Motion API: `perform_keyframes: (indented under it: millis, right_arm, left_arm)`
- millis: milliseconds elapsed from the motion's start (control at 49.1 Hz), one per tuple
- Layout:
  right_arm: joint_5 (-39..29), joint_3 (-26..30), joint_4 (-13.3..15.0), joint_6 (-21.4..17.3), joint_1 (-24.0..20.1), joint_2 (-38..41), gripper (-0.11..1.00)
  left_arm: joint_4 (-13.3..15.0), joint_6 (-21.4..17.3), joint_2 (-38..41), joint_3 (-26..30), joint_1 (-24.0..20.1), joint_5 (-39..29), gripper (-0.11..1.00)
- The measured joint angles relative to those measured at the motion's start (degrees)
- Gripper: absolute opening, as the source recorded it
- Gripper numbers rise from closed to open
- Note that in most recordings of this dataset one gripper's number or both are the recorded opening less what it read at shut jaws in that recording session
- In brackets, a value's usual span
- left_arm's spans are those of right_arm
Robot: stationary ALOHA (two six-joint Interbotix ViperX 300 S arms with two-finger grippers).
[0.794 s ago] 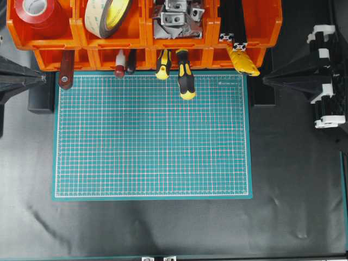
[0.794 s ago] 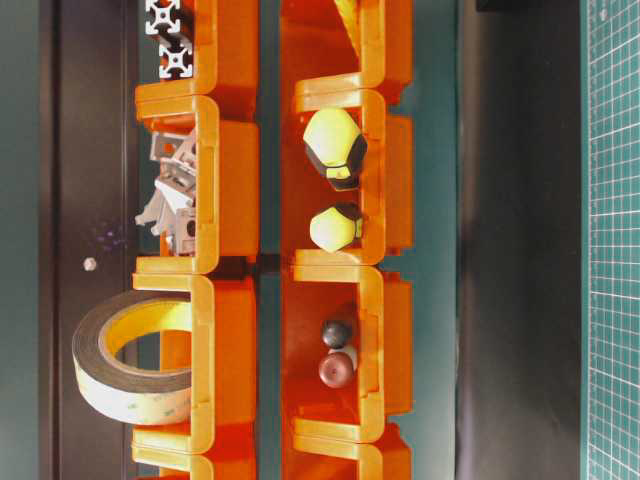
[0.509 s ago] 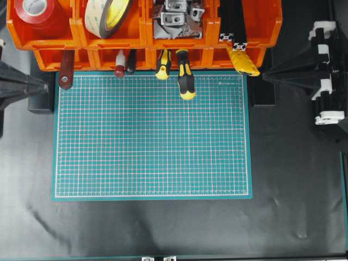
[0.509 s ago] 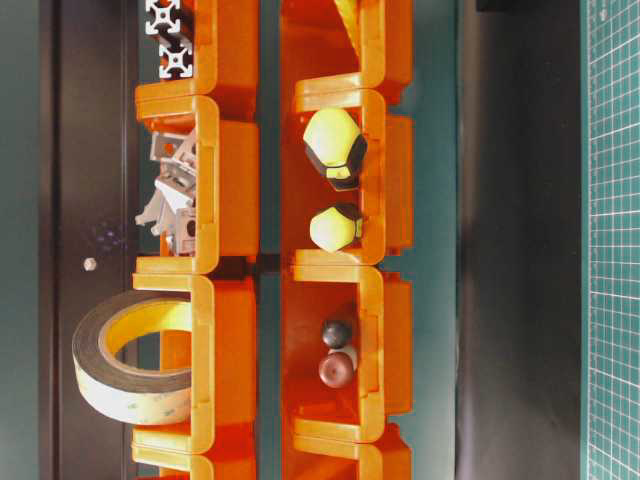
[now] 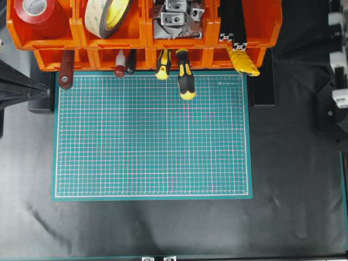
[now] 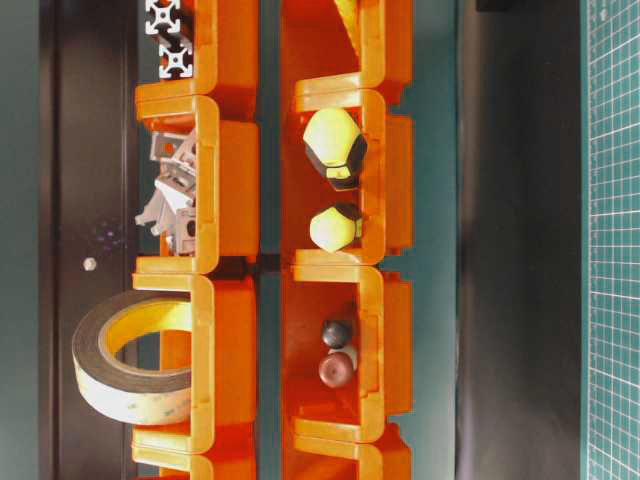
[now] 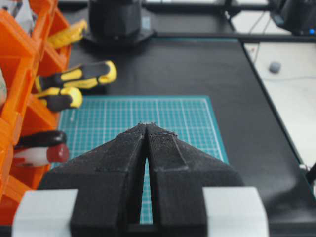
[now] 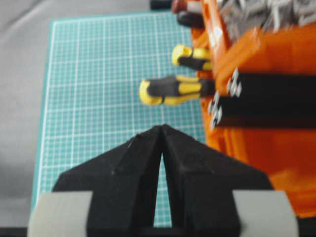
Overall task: Pick corner brachets from container rack with right arm.
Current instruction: 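Move the right gripper up toward the orange rack's bracket bin, then lower the open right gripper into the bin of silver corner brackets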
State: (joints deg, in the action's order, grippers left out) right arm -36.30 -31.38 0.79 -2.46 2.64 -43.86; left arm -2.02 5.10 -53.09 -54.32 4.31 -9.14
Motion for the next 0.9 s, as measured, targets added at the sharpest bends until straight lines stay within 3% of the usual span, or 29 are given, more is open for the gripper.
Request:
perform_keyframes:
  millis: [122,387,529,611,794,896]
  right_arm:
    - [-6.4,8.8,1.6,0.2,1.0,6.6,0.0]
    - [-19.4,27.0,8.9,0.9,2.3,20.1,0.0]
    - [-24.3,33.8,10.0,2.7,4.3,26.4,0.02]
    - [-26.6,35.4,10.1,4.1,5.5,29.0,0.19]
    - [-27.3,37.1,10.4,7.5,6.0,33.5,0.72]
    - [-26.3,37.0,11.1,8.1,6.0,34.5,0.85]
  left_arm:
    - [0.0,0.0,0.6,0.7,0.0,-1.8,0.0]
    - [-0.1,0.1,0.8,1.0,0.1,-2.9,0.0]
    - [-0.1,0.1,0.8,1.0,0.1,-2.9,0.0]
    - [0.0,0.2,0.8,1.0,0.1,-3.0,0.0]
    - [-0.1,0.2,0.9,1.0,0.1,-2.9,0.0]
    - [-0.1,0.2,1.2,1.0,0.1,-3.0,0.0]
